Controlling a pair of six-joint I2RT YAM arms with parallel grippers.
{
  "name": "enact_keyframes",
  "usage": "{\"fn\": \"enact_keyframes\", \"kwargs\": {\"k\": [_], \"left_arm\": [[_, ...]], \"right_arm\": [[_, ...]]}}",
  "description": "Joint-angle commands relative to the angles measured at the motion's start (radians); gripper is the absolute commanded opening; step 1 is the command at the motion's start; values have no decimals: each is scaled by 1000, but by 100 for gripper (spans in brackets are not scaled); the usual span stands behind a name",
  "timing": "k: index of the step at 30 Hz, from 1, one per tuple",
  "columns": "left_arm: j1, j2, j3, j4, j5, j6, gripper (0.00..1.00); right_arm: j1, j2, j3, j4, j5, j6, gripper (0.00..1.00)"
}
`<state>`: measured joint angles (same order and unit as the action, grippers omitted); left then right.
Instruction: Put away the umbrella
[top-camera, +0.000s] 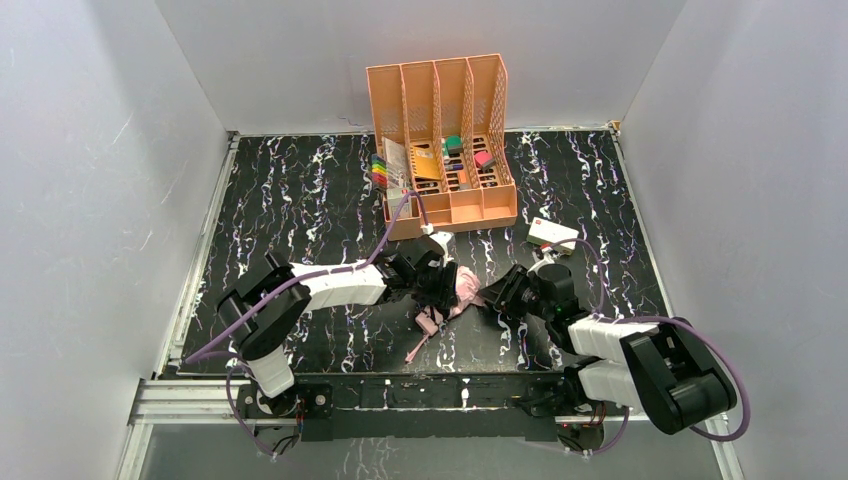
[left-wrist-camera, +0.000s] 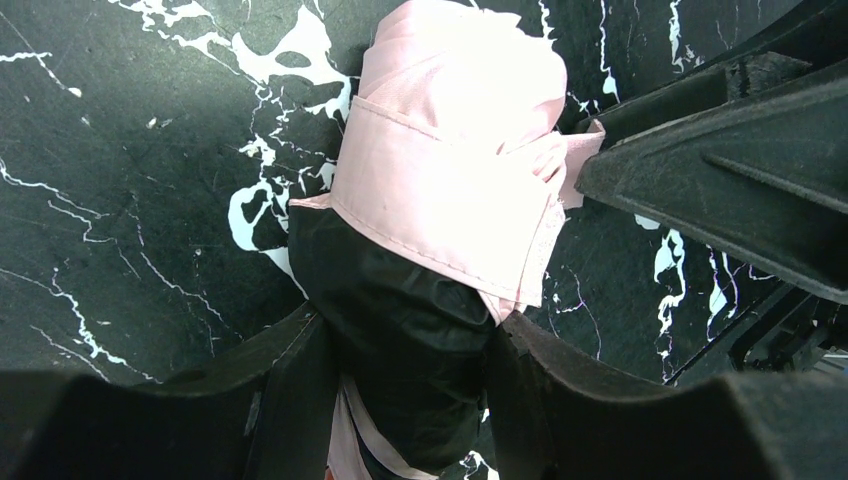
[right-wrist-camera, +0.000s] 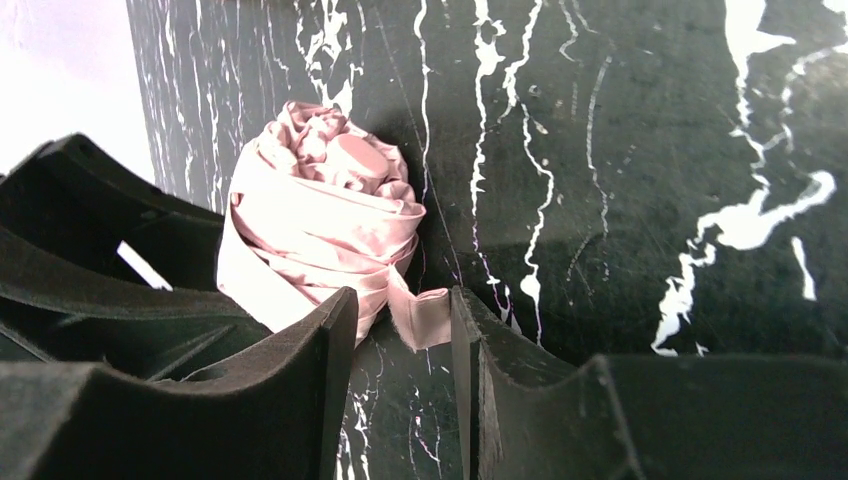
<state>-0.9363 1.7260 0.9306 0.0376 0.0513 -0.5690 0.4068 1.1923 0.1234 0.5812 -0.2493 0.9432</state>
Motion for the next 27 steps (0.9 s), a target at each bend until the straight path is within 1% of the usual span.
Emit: {"fn": "enact_keyframes", "kwargs": {"k": [1, 6, 10, 13, 15, 18, 20, 27], "left_arm": [[-10, 108, -53, -183, -79, 32, 0], [-12, 111, -53, -183, -76, 31, 0], [-13, 116, -56, -185, -76, 31, 0], [-13, 116, -57, -185, -74, 31, 0], [-15, 116, -57, -186, -77, 30, 0], [-15, 117, -56, -186, -82, 28, 0], [-15, 119, -56, -187, -87, 26, 0], [-16, 129, -47, -198, -93, 26, 0]], "right_arm": [[-19, 47, 28, 76, -110, -142, 48], [-34, 81, 49, 106, -197, -277, 48], [-45, 100, 79, 85, -232, -368, 48], [-58, 103, 110, 45, -251, -404, 47], [-66, 91, 119, 21, -265, -411, 45], [-70, 53, 114, -25, -252, -398, 38], [-71, 23, 99, -48, -241, -377, 35], [-71, -40, 66, -79, -239, -323, 33]]}}
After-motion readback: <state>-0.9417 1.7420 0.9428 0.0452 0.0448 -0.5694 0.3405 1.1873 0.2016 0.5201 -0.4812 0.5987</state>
